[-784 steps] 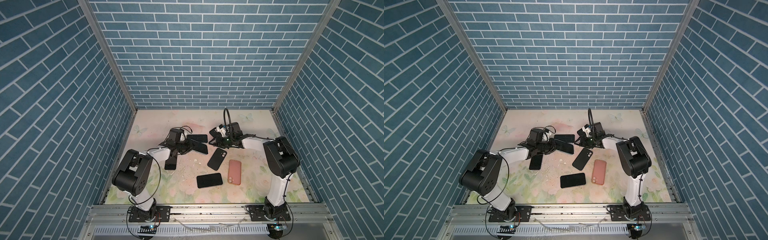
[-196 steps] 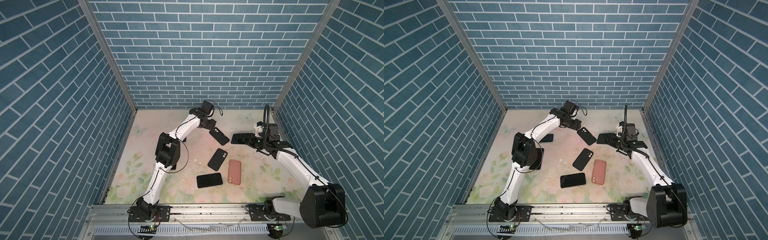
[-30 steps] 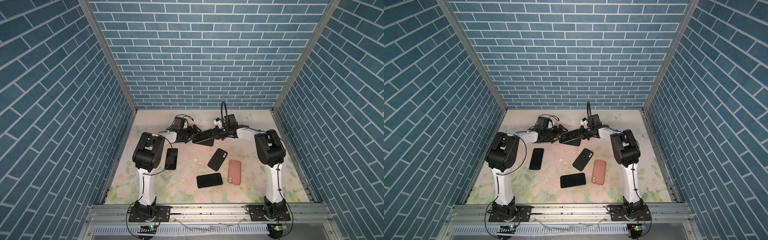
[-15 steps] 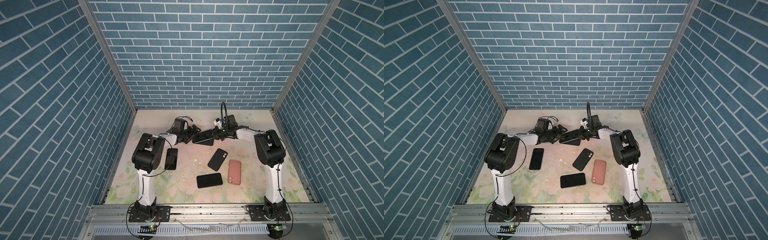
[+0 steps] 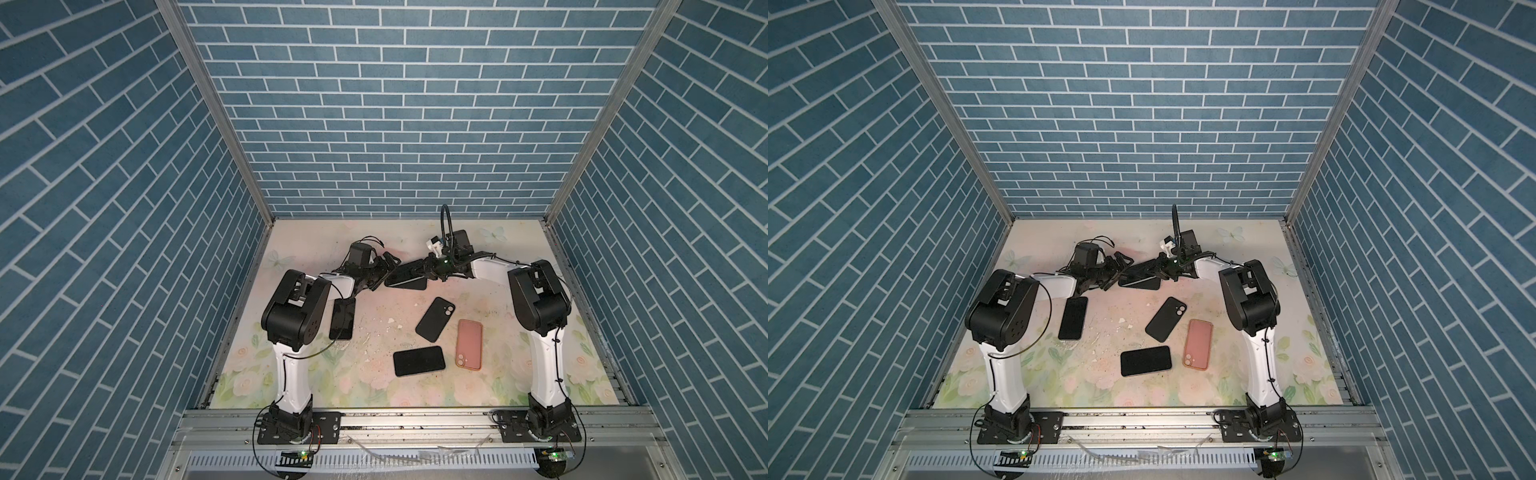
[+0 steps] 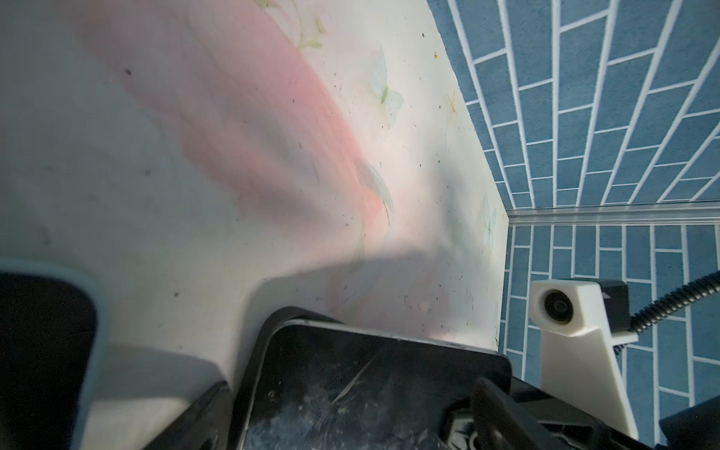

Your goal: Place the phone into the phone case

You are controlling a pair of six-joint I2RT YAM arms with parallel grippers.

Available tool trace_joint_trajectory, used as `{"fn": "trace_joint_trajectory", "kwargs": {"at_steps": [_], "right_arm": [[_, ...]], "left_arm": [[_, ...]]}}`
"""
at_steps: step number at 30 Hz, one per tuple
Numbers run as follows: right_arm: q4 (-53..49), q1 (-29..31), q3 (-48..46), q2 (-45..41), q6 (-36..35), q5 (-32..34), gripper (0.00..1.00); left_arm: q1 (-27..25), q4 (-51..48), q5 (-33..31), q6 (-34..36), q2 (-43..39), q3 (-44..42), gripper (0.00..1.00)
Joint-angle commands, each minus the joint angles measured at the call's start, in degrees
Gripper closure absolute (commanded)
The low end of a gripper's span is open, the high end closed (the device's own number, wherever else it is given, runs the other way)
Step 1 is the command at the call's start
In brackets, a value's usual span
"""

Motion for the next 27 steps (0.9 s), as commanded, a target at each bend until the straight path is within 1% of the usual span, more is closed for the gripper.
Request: {"fn": "trace_joint_trajectory", "kwargs": {"at_steps": [1,8,12,15,20,24,27], "right_arm": [[-11.7,3.0,-3.0,5.3,-4.7,17.2,0.83],[-14.0,3.0,-1.4,3.6,-7.3,17.8,0.70],[-15.8,3.0,-0.1,2.5,-9.5,18.3,0.57],[-18.1,3.0,1.4,1.2,-11.8,19.8,0.49],[-24.4,3.0,6.4,1.1,-16.6,23.1,0.45],[-28.1,3.0,9.5,1.4,-19.3,25.6,0.42],[-30.4,3.0,11.1,1.4,-21.2,27.9,0.39]], "left_arm": [[-4.0,-6.3,6.3,-2.7,-0.9,-2.1,0.03],[-4.2,-6.2,5.3,-3.4,-2.3,-2.9,0.03],[-4.2,-4.8,5.2,-4.1,-2.8,-3.9,0.03],[-4.2,-3.6,4.5,-6.1,-3.5,-4.8,0.03],[-4.2,-3.5,3.1,-5.1,-5.4,-5.0,0.03],[-4.2,-9.5,-0.1,0.4,-7.5,-3.0,0.02],[-4.2,-11.6,-1.8,2.6,-8.6,-2.5,0.02]]}}
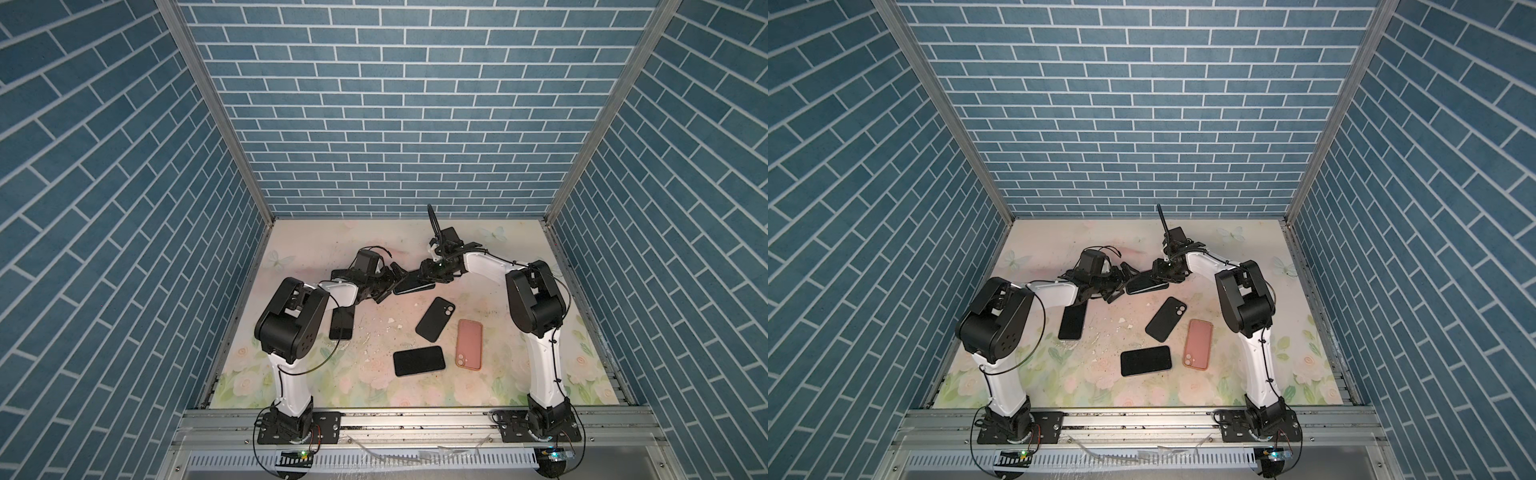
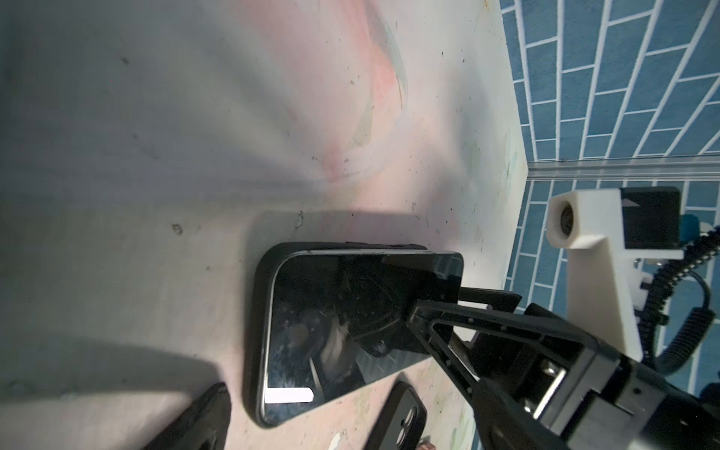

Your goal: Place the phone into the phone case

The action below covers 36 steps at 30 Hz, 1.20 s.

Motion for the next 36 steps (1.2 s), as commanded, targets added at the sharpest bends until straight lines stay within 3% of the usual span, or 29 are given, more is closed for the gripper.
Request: {"fn": "trace_joint_trajectory", "kwargs": {"at_steps": [1,13,23,36], "right_arm": [[-7.2,0.3,2.0,1.1,-5.2,5.7,0.38],[-8.2,-0.6,2.7,-1.8,-9.9,6.6,0.36],[-6.5,-0.7,0.2,-1.7,-10.6,9.0,0.54],[-5.2,-0.6,-2.1,-0.8,-9.7,7.5,0.67]], "left_arm": [[-0.2,-4.8,-2.8,4.4,-2.2,1.6,0.02],[-0.2,-3.5,-4.2,5.7,-0.3,1.3,0.05],[-0.7,-2.6,-5.1,4.7,2.3,1.6,0.11],[-2.0,4.5,-5.4,1.1,6.0,1.7,0.11]]}}
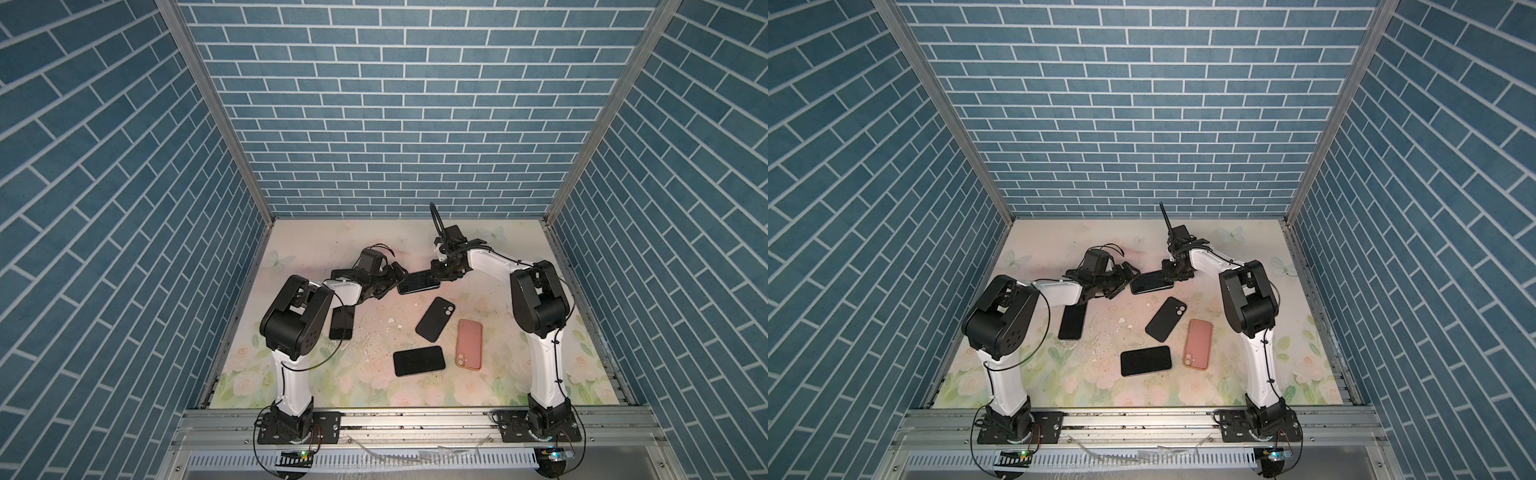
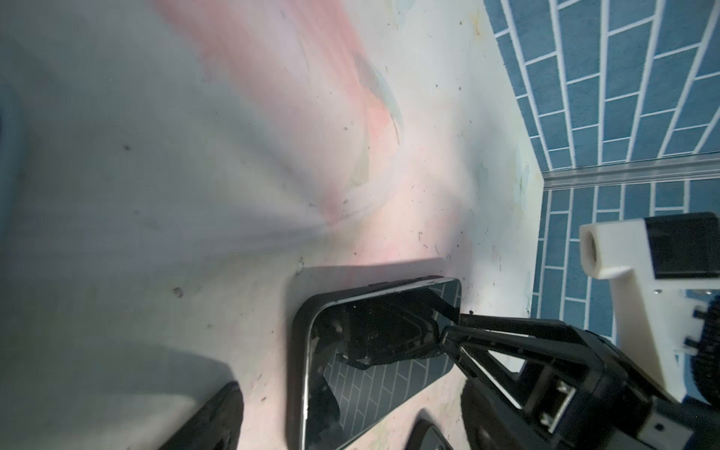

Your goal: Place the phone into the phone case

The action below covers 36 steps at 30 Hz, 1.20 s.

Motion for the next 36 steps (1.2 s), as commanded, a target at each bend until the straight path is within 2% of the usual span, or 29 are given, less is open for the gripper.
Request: {"fn": "trace_joint_trajectory", "kwargs": {"at_steps": [1,6,9,16,18,22,27,36], "right_arm": [[-1.1,0.6,-2.1,0.3,-1.8,0.1,0.68],[-0.5,0.6,-2.9,0.3,-1.5,-1.4,0.68],[-0.5,0.6,-3.0,0.2,-1.8,-1.7,0.64],[-0.2,0.6,-3.5,-0.1,-1.7,-1.3,0.61],[0.1,0.6,-3.7,-0.4,-1.7,-1.3,0.61],[0.9,0.5,-4.3,-0.9,-1.4,-1.7,0.61],[2.1,0.6,-5.1,-1.7,-1.1,-1.7,0.61],[4.0,0.4,-7.2,-5.1,-1.3,-1.6,0.61]], "left_arm": [[-0.7,0.6,-0.6,-1.8,2.6,0.1,0.11],[-0.9,-2.0,-1.1,-1.9,3.9,1.8,0.16],[-0.9,-3.8,-0.9,-2.3,5.1,2.4,0.26],[-1.2,-16.9,-2.9,1.1,7.2,6.6,0.49],[-1.4,-22.3,-5.2,3.4,7.1,8.1,0.54],[-2.3,-32.3,-9.1,9.9,8.3,12.6,0.56],[-3.8,-47.0,-14.4,16.3,13.7,22.6,0.64],[-4.0,-57.5,-22.1,16.9,18.7,28.2,0.78]]}}
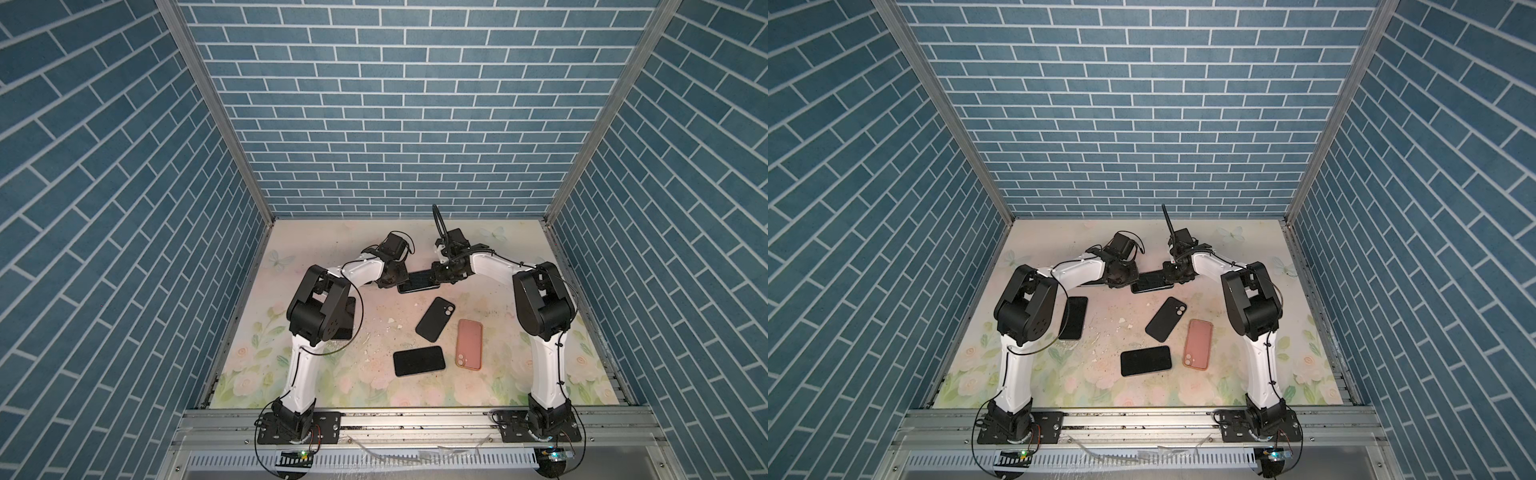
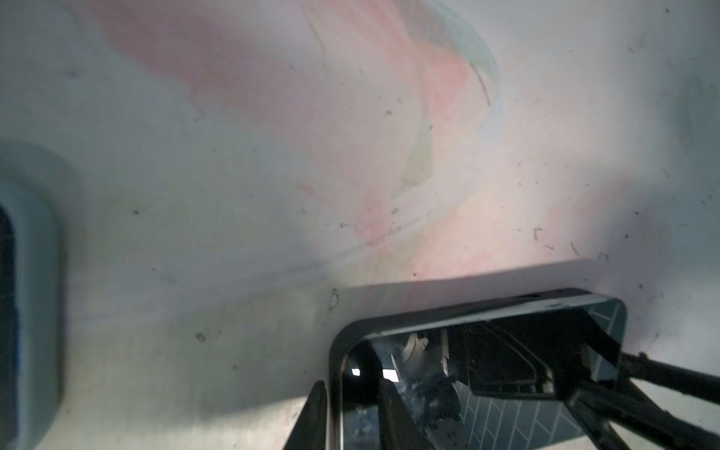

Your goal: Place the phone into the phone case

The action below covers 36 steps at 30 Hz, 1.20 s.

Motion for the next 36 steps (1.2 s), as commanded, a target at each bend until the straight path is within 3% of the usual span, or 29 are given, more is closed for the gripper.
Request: {"fn": "trace_joint_trajectory", "kwargs": {"at_steps": [1,8,11,14,19,24,31,36], "right_arm": [[-1.4,0.4,-1.5,-2.6,-1.3,-0.4,0.60],[1.6,-1.7,-3.5,-5.0,0.8,-4.4,0.55],[3.4,-3.7,-5.1,-7.0,2.0,-6.5,0.51],[4.4,-5.4,-6.2,-9.0,2.2,-8.1,0.47],[4.6,-7.6,-5.9,-10.1,0.6,-10.5,0.43],[5.2,-8.0,-5.1,-8.3,0.1,-12.9,0.39],[3.4,-8.0,-0.8,-2.2,0.8,-18.1,0.40],[2.5,-8.0,0.9,1.3,1.7,-20.4,0.40]], "left_arm": [[0.1,-16.0,-7.2,2.1,6.9,-1.0,0.78],[0.6,-18.1,-7.6,2.2,7.6,0.8,0.77],[1.0,-14.2,-5.7,2.4,4.6,-1.6,0.72],[1.9,-7.2,-3.0,2.2,-0.8,-5.8,0.61],[3.8,1.2,2.5,2.7,-8.6,-9.8,0.24],[5.5,9.3,7.9,1.4,-12.5,-14.7,0.07],[6.6,27.6,18.3,-5.4,-12.0,-23.8,0.04],[6.5,34.8,21.0,-9.8,-10.4,-26.5,0.03]]}}
